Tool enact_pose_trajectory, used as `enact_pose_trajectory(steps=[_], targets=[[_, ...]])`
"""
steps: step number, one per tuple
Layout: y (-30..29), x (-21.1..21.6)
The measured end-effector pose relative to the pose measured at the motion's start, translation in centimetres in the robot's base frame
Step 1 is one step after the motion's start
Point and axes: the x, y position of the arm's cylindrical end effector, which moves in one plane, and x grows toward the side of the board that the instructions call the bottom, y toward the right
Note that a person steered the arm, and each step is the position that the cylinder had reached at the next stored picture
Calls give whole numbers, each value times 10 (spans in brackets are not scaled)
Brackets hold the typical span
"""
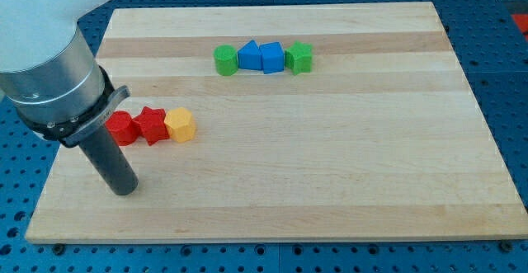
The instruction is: Push the yellow heart towards the green circle
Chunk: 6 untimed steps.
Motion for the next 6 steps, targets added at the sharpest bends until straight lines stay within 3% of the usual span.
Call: enact_pose_trajectory(steps=[2,4,5,6], targets=[[-20,-24],[-25,-23],[-73,-7],[-73,-7]])
